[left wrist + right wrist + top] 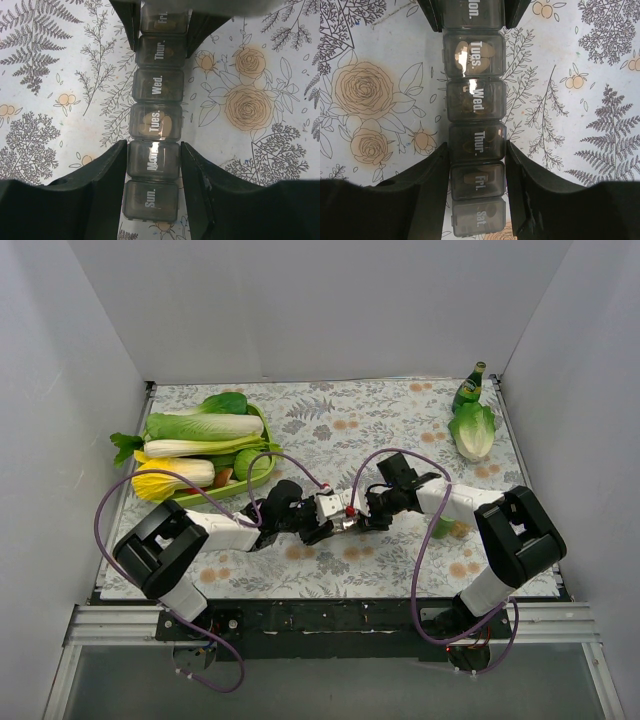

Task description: Sort the pills into containers

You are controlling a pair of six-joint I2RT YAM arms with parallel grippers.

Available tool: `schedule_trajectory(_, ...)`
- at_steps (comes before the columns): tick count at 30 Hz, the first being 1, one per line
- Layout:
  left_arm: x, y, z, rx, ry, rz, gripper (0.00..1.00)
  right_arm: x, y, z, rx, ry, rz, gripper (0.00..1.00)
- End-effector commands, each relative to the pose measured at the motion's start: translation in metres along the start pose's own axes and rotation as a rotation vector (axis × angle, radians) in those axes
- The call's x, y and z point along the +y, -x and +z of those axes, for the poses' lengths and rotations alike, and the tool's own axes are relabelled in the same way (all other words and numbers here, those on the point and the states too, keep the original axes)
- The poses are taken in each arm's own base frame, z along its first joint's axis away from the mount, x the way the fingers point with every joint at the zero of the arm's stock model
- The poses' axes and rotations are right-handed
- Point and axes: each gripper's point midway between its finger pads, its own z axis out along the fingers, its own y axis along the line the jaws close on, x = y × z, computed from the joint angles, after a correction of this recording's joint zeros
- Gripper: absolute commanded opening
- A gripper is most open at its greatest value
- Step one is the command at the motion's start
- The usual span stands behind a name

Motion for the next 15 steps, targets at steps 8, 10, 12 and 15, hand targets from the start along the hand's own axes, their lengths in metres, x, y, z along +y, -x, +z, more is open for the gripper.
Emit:
schedule_trajectory(8, -0.028, 0.008, -0.012, 0.02, -0.116, -0.144, 0.0, 0.001, 0.0, 0.0, 0.003, -0.039, -0.029, 0.37)
schedule_trajectory(10, -0.029, 0.005, -0.012, 0.031, -0.124, -0.165, 0.0, 0.0, -0.003, 0.0, 0.009, -0.05, -0.029, 0.36)
schedule_trajectory(12, -0.029, 0.003, -0.013, 0.041, -0.128, -0.182, 0.0, 0.0, -0.003, 0.001, 0.012, -0.056, -0.038, 0.36)
schedule_trajectory(15, -0.026, 0.002, -0.013, 0.053, -0.132, -0.213, 0.0, 0.002, -0.006, 0.002, 0.021, -0.064, -0.045, 0.36)
